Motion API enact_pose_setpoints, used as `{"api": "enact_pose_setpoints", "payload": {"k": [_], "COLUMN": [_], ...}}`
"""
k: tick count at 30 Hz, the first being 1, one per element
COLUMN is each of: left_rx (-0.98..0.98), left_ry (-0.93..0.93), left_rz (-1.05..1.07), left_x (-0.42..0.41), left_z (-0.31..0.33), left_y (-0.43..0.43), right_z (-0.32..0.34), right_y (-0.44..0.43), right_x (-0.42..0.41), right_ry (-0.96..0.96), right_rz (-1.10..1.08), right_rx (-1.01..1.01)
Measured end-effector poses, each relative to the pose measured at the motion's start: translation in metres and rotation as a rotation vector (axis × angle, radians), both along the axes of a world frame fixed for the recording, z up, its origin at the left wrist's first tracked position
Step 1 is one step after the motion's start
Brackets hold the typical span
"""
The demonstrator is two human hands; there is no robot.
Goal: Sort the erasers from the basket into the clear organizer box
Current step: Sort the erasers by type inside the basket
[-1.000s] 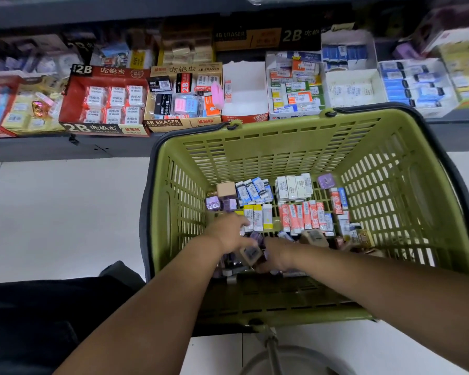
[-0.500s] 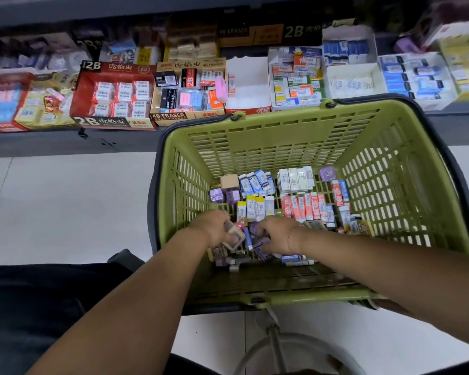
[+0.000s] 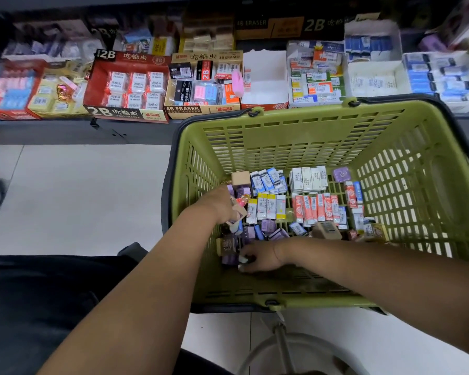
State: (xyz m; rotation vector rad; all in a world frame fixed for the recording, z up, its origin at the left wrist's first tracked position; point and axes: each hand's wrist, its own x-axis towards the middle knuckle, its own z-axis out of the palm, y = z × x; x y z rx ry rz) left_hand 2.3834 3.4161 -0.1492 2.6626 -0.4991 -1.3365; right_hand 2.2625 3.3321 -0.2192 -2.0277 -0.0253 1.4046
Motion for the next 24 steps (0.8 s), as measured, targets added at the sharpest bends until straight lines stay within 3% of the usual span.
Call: {"api": "enact_pose_setpoints", "payload": {"k": [12,20,24], "left_rx": [-0.014,0.123,0.212], "left_ry": [0.001,0.013,0.158], "left_rz": [-0.047,-0.261,-0.427], "left_x": [-0.005,-0.011,-0.014], "left_z": [-0.010,-0.012,-0.011], "left_y": [0.005,0.004,0.005], "right_z": [-0.003,-0.004,0.010], "right_y": [-0.007,-0.013,-0.055], "right_x": [0.003,-0.002,-0.002], "right_ry": [0.011,-0.042,0.166], "right_rz": [0.087,-0.251,-0.622], "right_rx": [0.020,0.048,0.319]}}
